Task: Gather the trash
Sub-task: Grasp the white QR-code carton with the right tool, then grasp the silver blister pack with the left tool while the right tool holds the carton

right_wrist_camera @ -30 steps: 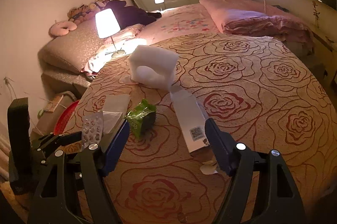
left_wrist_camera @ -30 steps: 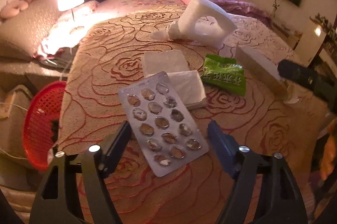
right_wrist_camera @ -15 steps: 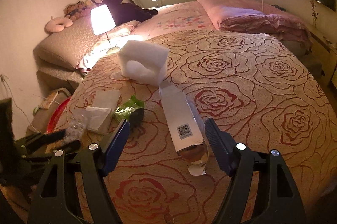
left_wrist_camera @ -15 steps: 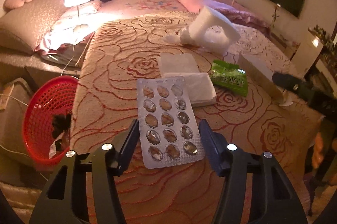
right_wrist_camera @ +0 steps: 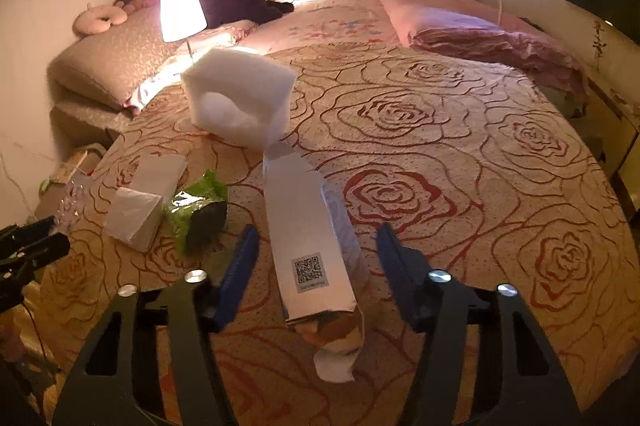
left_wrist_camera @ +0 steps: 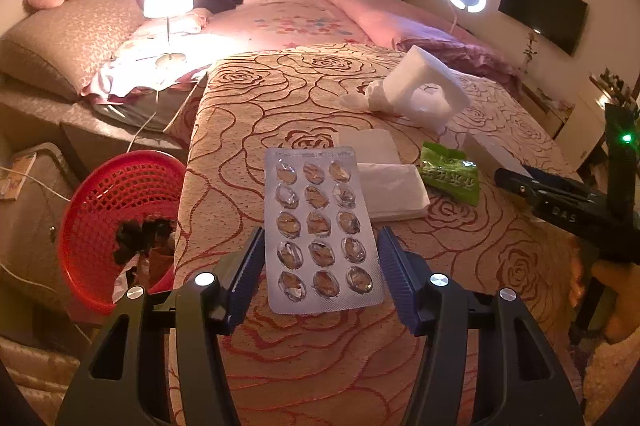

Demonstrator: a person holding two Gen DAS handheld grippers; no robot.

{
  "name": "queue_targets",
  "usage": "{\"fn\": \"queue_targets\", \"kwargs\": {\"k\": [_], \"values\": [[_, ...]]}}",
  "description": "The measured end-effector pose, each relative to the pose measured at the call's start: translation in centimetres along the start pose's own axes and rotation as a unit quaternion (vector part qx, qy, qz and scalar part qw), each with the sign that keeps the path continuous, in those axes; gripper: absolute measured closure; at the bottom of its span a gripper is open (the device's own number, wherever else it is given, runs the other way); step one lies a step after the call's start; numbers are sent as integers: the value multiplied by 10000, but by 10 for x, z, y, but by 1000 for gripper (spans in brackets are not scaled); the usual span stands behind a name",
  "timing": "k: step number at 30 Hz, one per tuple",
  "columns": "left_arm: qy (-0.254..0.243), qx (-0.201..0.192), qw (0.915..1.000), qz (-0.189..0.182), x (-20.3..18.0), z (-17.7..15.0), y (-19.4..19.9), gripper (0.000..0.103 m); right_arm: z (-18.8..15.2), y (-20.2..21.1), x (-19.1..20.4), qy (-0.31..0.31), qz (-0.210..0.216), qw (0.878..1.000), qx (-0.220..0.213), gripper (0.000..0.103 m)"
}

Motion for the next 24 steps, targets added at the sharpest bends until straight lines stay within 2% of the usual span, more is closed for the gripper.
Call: {"fn": "queue_targets", "kwargs": {"k": [1,4,14,19,24], "values": [[-3,-3,10000,9,0,0,1,48,-1,-3,0,22,1,10000,46,58],[-3,-23,10000,35,2,0,2,49,-2,-5,-1,44,-14,10000,54,65],[133,-150,9997,153,19,0,14,49,4,18,3,-118,157,9997,-138,66],[197,-213,9993,229,28,1,21,49,10,34,21,-45,329,9990,-283,66],[269,-266,9988,308,39,1,27,49,11,38,41,65,491,9984,-254,66]]}}
Point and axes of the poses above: each gripper's, at about its wrist camera, not at the fingertips, and y roughly against the way its jaws point, x to its left, z to its top, the point moved 9 cm from there along -y, roughly the way its jaws point, and after that the axes turned 13 degrees about -y, right-handed, at the moved point
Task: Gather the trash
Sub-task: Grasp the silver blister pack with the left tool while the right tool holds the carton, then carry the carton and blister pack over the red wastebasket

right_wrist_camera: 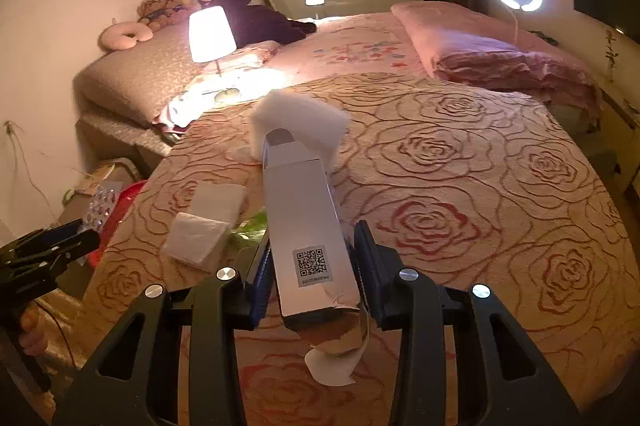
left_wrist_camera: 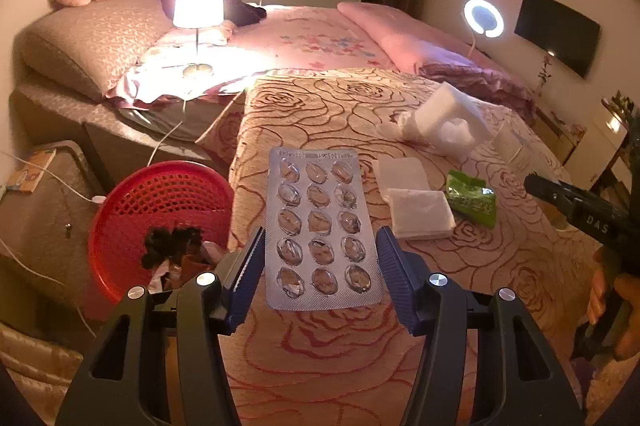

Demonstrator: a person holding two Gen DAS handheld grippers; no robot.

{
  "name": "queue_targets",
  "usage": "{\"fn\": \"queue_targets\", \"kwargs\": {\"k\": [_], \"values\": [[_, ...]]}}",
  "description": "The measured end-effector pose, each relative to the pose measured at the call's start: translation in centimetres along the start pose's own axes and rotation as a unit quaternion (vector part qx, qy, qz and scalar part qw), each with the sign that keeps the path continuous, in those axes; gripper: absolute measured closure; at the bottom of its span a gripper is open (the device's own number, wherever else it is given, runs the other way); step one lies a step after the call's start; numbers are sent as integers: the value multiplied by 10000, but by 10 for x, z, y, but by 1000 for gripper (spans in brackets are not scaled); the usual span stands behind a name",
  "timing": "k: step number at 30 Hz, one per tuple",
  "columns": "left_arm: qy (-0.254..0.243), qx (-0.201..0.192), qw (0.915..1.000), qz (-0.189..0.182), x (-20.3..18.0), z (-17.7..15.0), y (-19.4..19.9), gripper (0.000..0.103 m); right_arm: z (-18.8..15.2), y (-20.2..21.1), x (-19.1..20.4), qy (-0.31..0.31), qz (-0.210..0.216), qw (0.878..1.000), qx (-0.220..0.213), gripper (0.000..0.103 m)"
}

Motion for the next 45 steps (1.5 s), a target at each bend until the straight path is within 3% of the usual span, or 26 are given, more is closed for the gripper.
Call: {"fn": "queue_targets", "kwargs": {"k": [26,45], "values": [[600,-62,9964,603,87,-12,13,49,-13,-50,129,662,739,9929,659,66],[1056,362,9880,1067,165,-40,-13,49,-29,-118,235,1135,1022,9809,1205,66]]}}
Point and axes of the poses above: each gripper's, at about its wrist camera, not at the fingertips, and y roughly against the way its jaws point, x to its left, z to its top, the point moved 9 cm from there along -y, roughly the way its jaws point, and after that the axes turned 13 degrees about -y, right-handed, at the moved point
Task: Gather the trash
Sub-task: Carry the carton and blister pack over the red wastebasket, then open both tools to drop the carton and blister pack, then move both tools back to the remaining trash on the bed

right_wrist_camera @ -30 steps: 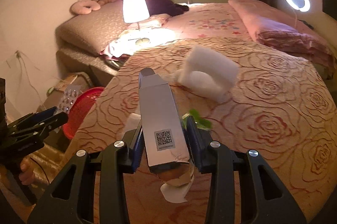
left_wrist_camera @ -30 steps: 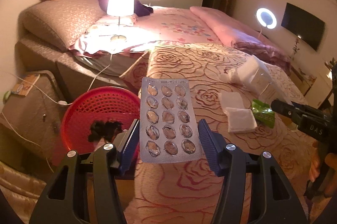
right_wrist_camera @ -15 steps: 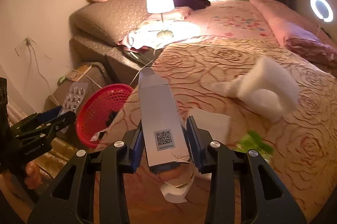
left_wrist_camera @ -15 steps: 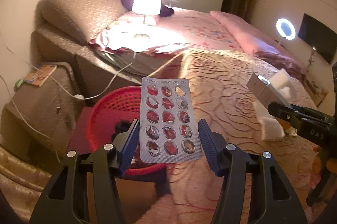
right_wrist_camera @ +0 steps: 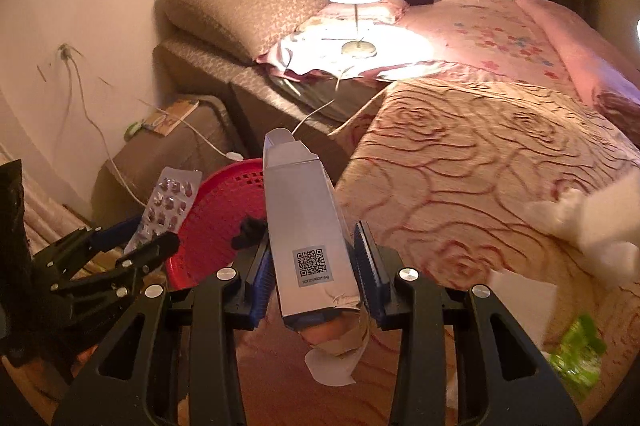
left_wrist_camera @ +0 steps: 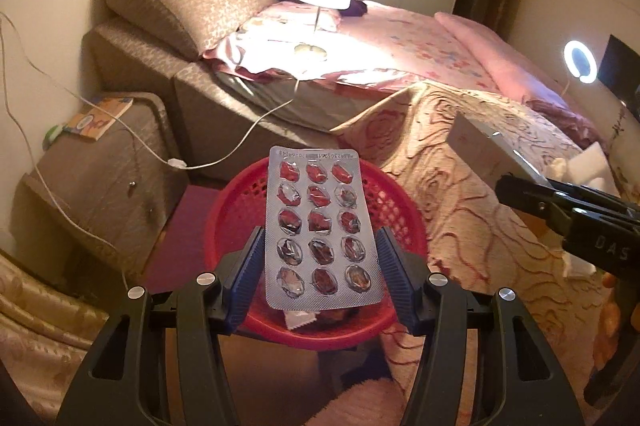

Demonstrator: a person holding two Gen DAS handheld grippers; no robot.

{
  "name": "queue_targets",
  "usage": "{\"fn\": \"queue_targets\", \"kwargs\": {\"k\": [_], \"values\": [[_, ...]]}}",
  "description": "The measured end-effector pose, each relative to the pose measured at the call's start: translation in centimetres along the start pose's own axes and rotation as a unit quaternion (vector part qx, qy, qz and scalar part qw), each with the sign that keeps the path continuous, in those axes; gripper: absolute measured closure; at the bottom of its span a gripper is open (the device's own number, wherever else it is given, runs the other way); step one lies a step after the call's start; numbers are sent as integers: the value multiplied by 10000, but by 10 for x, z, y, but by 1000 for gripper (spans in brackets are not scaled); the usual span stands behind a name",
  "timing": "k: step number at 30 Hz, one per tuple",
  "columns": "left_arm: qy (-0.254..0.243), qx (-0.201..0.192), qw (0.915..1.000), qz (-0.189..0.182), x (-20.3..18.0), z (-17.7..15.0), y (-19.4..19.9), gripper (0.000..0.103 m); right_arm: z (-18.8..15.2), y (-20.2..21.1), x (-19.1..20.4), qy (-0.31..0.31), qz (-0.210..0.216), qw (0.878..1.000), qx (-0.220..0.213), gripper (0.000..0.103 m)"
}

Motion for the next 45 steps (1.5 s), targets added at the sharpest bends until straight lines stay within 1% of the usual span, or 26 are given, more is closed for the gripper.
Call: {"fn": "queue_targets", "kwargs": {"k": [6,15,17,18,21,22,24,25,26,27,30,37,45], "values": [[197,137,9996,115,18,-5,-12,49,0,-19,23,240,49,9997,67,66],[331,280,9989,151,29,-11,-22,49,-2,-43,29,186,69,9994,271,64],[360,321,9988,108,29,-13,-25,48,-3,-45,28,157,51,9995,285,60],[371,342,9987,78,29,-13,-26,48,-2,-45,26,129,31,9996,268,53],[355,386,9986,44,27,-15,-28,48,0,-42,25,66,47,9998,185,47],[349,386,9986,41,27,-16,-28,48,0,-40,24,55,41,9998,162,46],[352,377,9987,54,27,-16,-27,43,1,-38,22,24,63,9999,144,46],[351,350,9987,68,27,-15,-25,38,1,-36,22,20,64,9999,125,46],[351,315,9989,83,27,-14,-24,35,2,-35,21,22,59,9999,109,46],[346,289,9989,90,27,-13,-22,34,2,-33,20,26,45,10000,73,46],[320,228,9991,130,26,-11,-17,33,0,-27,18,25,36,10000,23,46],[300,132,9993,165,22,-10,-6,32,-6,-11,8,-5,-30,9999,-129,46],[247,77,9997,36,7,-13,4,32,-14,12,-10,-160,-88,9995,-240,45]]}}
Point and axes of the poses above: each gripper's, at about its wrist camera, not at the fingertips, and y roughly against the way its jaws point, x to its left, z to its top, the point moved 9 cm from there along -y, roughly the way its jaws point, and after that the axes turned 13 degrees about -y, right-handed, at the moved point
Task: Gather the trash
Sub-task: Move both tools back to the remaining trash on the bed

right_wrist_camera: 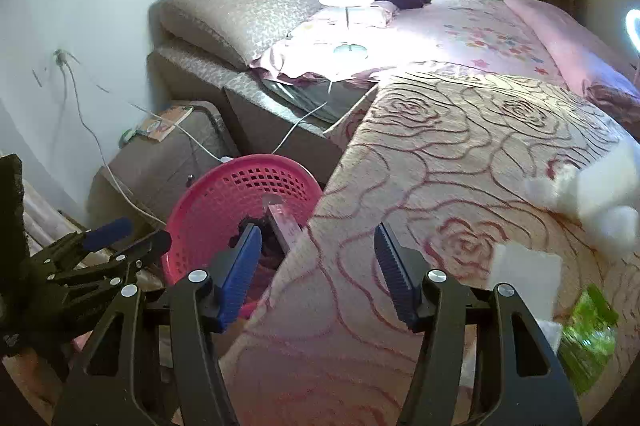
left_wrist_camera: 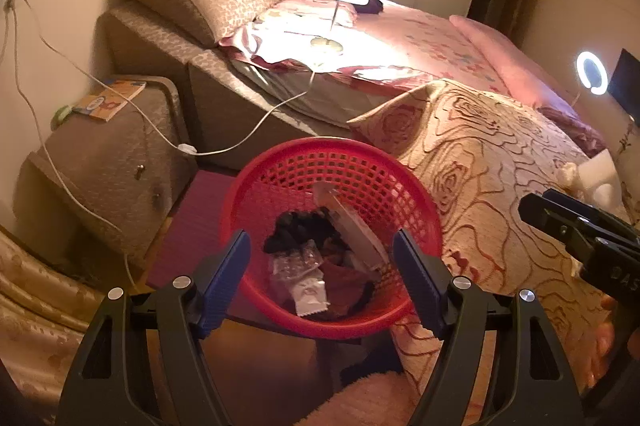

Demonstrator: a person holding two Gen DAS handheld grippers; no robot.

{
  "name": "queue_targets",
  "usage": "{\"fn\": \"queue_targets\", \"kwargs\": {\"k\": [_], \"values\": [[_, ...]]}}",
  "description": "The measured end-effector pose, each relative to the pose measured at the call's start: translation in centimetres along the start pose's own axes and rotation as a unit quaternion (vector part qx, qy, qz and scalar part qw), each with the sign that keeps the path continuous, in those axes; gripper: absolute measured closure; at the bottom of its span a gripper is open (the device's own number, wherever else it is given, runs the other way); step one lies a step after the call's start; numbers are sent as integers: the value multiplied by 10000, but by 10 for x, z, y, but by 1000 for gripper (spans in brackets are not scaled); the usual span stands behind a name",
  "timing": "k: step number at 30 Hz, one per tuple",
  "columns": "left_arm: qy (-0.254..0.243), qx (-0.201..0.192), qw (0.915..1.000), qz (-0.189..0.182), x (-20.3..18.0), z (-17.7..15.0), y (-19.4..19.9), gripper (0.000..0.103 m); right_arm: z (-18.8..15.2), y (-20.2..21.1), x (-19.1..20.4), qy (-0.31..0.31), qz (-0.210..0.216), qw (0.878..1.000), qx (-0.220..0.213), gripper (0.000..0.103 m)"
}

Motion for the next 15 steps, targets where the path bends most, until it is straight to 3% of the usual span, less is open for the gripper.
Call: {"fn": "queue_targets", "kwargs": {"k": [7,15], "values": [[-128,-57,9998,-147,-20,-2,7,32,-7,39,-32,-188,-83,9996,-202,43],[-366,-85,9988,-326,-48,-1,11,32,-16,88,-91,-324,-566,9962,-585,42]]}}
Point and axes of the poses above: each gripper's, at about its wrist camera, not at the fingertips, and y roughly against the way its jaws point, x to its left, z to its top, the point moved 9 cm from there along -y, roughly the way its jaws point, and after that the axes turned 13 degrees about -y, right-handed, at the moved point
